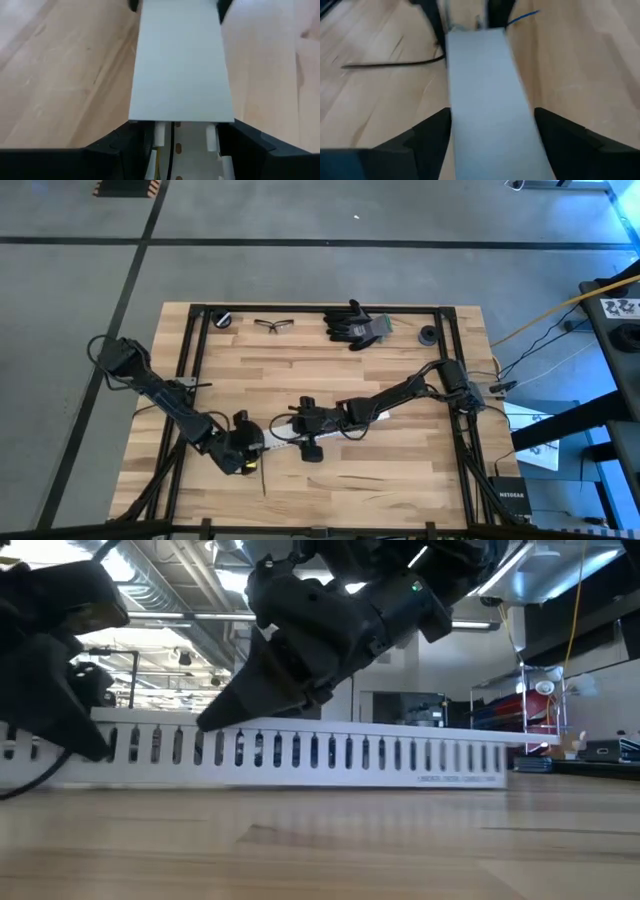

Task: Ziptie cables
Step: Close the white cable duct

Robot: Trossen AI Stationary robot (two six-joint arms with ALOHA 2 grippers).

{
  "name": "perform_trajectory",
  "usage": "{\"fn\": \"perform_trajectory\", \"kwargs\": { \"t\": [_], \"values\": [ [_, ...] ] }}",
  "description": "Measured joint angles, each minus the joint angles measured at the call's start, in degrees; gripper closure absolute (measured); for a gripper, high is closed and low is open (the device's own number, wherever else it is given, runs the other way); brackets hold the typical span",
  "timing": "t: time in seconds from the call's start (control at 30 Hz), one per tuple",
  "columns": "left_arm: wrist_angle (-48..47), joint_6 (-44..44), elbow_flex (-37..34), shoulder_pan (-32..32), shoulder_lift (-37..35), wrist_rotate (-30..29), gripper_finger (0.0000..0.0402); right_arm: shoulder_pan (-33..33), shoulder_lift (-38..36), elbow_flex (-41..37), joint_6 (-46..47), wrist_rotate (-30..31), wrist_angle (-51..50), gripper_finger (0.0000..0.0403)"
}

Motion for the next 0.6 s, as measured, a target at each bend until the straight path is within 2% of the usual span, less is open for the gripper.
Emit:
{"fn": "perform_trajectory", "kwargs": {
  "t": [0.33,0.6],
  "values": [
    [0.69,0.57,-0.09,1.22,0.0,2.75,0.0205,0.17,-0.02,-0.09,0.02,-0.21,-0.89,0.0068],
    [1.25,0.53,-0.09,2.39,-0.11,5.43,0.0205,0.22,-0.15,1.46,-0.54,-0.51,-2.57,0.0054]
  ]
}}
